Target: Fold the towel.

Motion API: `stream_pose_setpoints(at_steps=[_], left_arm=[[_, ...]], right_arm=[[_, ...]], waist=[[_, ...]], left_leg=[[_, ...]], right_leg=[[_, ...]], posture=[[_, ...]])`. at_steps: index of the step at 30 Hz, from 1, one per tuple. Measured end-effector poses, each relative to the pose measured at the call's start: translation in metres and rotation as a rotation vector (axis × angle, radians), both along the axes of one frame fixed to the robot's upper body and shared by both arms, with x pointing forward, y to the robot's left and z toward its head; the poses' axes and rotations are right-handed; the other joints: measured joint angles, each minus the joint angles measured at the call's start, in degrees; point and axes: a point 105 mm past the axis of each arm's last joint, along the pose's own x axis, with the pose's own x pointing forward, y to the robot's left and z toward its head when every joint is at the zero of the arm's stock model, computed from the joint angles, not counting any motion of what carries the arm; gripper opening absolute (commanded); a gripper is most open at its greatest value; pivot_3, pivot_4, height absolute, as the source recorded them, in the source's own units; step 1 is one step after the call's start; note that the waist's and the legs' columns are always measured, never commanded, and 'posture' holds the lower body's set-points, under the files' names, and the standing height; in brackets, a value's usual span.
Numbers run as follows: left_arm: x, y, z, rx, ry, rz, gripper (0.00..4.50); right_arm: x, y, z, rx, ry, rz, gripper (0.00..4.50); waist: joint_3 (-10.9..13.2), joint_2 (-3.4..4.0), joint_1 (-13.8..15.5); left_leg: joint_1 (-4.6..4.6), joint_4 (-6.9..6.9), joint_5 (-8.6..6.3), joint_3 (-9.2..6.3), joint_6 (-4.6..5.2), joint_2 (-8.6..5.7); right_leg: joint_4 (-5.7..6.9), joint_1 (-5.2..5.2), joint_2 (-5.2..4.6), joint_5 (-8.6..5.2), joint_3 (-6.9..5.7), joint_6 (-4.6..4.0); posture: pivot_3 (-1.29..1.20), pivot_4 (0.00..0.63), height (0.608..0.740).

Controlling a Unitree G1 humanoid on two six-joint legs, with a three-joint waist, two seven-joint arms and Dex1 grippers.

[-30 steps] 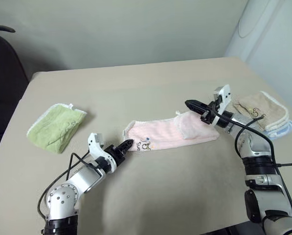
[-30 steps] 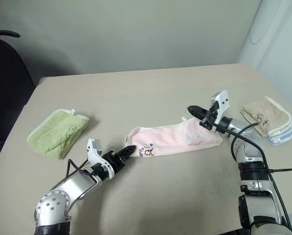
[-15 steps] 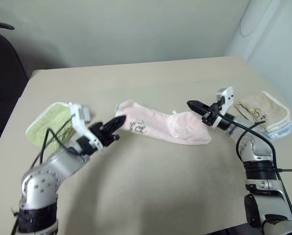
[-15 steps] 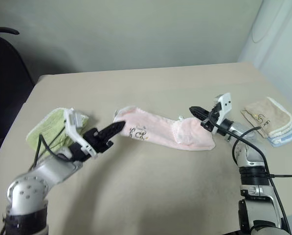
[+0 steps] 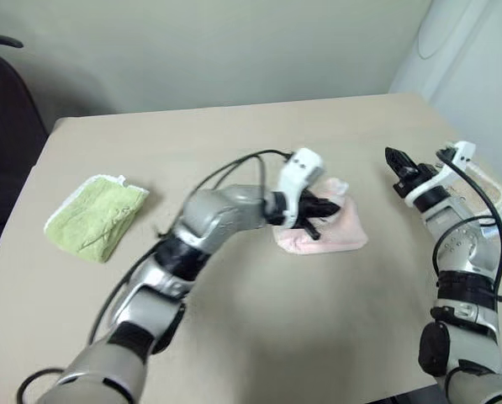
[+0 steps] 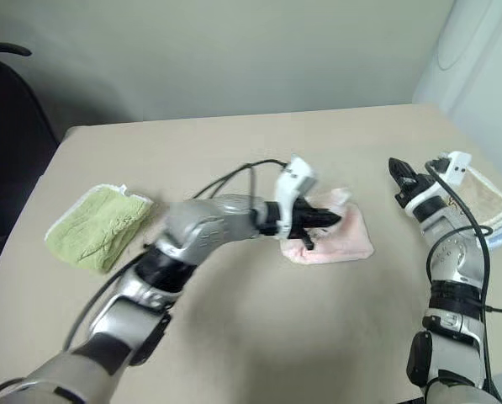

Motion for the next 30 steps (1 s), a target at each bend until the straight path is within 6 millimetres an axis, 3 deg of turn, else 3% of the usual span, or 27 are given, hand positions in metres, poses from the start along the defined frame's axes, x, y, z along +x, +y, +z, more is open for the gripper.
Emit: stream_pose_setpoints(at_steps=[5, 9, 12, 13, 17, 19, 22, 25, 28, 30], left_arm=[[0.002, -0.028, -0.024, 0.048, 0.039, -0.060, 0.06], [0.000, -0.033, -0.029, 0.037, 0.079, -0.082, 1.49], [0.003, -0.032, -0.018, -0.050, 0.113, -0.072, 2.57], [0.003, -0.030, -0.013, -0.097, 0.131, -0.073, 2.89], [0.012, -0.001, 0.003, -0.216, 0.109, 0.000, 2.89], [0.018, 0.021, 0.001, -0.202, 0.062, 0.070, 2.93], [0.024, 0.063, -0.003, -0.222, -0.024, 0.183, 2.36], [0.026, 0.089, -0.011, -0.175, -0.109, 0.243, 1.29], [0.024, 0.089, -0.015, -0.182, -0.119, 0.247, 0.20], [0.023, 0.081, -0.014, -0.215, -0.118, 0.223, 0.04]], right_arm=[[-0.015, 0.001, -0.013, 0.008, 0.016, -0.025, 0.39], [-0.019, 0.001, -0.011, 0.001, 0.011, -0.032, 0.39], [-0.020, 0.004, -0.012, -0.007, 0.018, -0.023, 0.39], [-0.020, 0.005, -0.012, -0.010, 0.020, -0.018, 0.39], [-0.019, 0.010, -0.012, -0.093, 0.039, 0.019, 0.39], [-0.020, 0.014, -0.014, -0.169, 0.049, 0.056, 0.01], [-0.030, 0.030, -0.021, -0.312, 0.060, 0.179, 0.00], [-0.038, 0.051, -0.024, -0.400, 0.059, 0.310, 0.00], [-0.043, 0.070, -0.028, -0.431, 0.068, 0.416, 0.00], [-0.044, 0.080, -0.034, -0.450, 0.092, 0.463, 0.00]], waist=[[0.0, 0.01, -0.1], [0.0, 0.02, -0.1], [0.0, 0.02, 0.0], [0.0, 0.02, 0.0], [0.0, 0.04, -0.2], [0.0, 0.04, -0.2], [0.0, 0.05, -0.3], [0.0, 0.05, -0.4], [0.0, 0.03, 0.3], [0.0, 0.03, 0.5]], left_leg=[[-0.22, 0.04, -0.04, 0.10, 0.07, -0.06], [-0.21, 0.10, -0.11, 0.10, 0.20, -0.10], [-0.22, 0.27, -0.12, 0.11, 0.38, -0.14], [-0.22, 0.35, -0.14, 0.11, 0.44, -0.14], [-0.21, 0.60, -0.15, 0.13, 0.48, -0.18], [-0.20, 0.70, -0.17, 0.12, 0.51, -0.18], [-0.23, 0.84, -0.19, 0.10, 0.55, -0.20], [-0.23, 0.94, -0.21, 0.09, 0.57, -0.25], [-0.23, 1.12, -0.21, -0.01, 0.76, -0.36], [-0.22, 1.17, -0.18, -0.01, 0.92, -0.46]], right_leg=[[0.02, -0.23, -0.06, -0.09, 0.14, 0.16], [0.07, -0.22, -0.08, -0.04, 0.19, 0.30], [0.09, -0.18, -0.11, 0.05, 0.26, 0.45], [0.09, -0.14, -0.12, 0.08, 0.29, 0.50], [0.10, -0.10, -0.13, 0.15, 0.44, 0.62], [0.11, -0.07, -0.13, 0.17, 0.48, 0.64], [0.11, -0.04, -0.11, 0.17, 0.48, 0.65], [0.09, -0.01, -0.11, 0.22, 0.53, 0.72], [0.05, 0.17, -0.21, 0.31, 0.51, 0.87], [0.02, 0.24, -0.35, 0.38, 0.51, 0.98]], posture=[[0.00, 0.150, 0.740], [0.00, 0.150, 0.740], [0.00, 0.150, 0.740], [0.00, 0.150, 0.740], [0.00, 0.150, 0.740], [0.00, 0.150, 0.740], [0.00, 0.150, 0.740], [0.00, 0.150, 0.740], [0.00, 0.150, 0.740], [0.00, 0.150, 0.740]])
